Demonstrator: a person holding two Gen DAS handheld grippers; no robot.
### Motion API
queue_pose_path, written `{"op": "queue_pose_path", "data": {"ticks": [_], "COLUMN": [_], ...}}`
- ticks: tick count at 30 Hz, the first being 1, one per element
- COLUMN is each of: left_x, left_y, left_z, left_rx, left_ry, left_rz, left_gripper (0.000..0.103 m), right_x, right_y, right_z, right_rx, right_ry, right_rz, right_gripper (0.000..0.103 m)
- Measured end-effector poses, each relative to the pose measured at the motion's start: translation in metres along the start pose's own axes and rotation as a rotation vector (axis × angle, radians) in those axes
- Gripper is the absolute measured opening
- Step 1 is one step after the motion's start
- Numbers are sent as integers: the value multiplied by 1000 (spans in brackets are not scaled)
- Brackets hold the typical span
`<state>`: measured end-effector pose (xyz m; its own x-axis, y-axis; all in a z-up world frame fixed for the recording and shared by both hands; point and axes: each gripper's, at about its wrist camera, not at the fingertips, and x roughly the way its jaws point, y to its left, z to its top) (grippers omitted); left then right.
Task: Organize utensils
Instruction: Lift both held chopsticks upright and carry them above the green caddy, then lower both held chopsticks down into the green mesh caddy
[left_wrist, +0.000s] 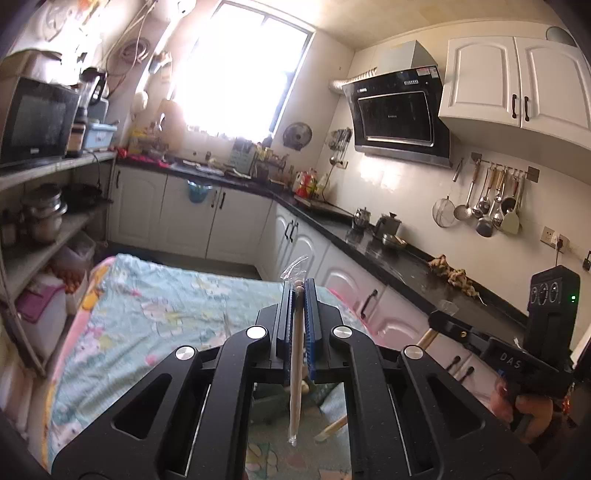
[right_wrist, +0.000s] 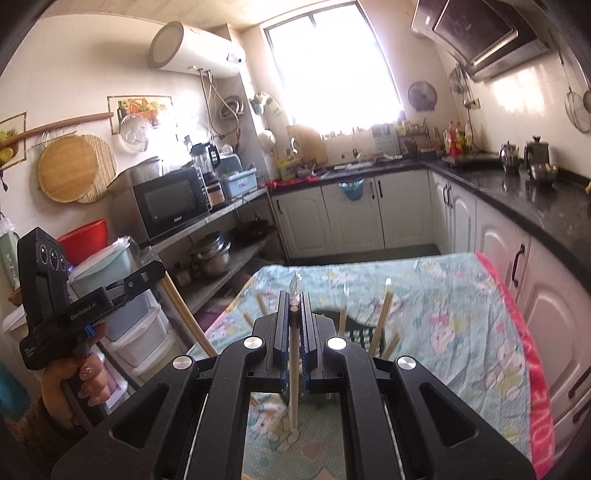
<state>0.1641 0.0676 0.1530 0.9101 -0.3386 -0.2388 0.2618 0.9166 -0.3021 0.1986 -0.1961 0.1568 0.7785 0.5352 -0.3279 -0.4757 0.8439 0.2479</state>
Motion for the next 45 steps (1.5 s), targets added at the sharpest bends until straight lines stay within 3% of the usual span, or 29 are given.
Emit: {"op": "queue_pose_path", "data": {"ticks": [11,22,36,45], "left_x": [10,40,70,82], "left_y": [1,1,18,9], "left_z": [31,37,13,-11], "left_rx": [23,39,8,50], "left_ry": [-67,-64,-41,-25], "left_rz": [34,49,98,73], "left_gripper": [3,3,3,3], "right_x": [-6,1,41,67], "right_y": [-7,-20,-43,-48], "right_z": [37,54,40,19], "right_rx": [-28,-72,-49,-34], "right_ry": [-112,-195,-171,-142], "right_rz": [-56,-142,-203,-201], "right_gripper": [6,6,6,6]}}
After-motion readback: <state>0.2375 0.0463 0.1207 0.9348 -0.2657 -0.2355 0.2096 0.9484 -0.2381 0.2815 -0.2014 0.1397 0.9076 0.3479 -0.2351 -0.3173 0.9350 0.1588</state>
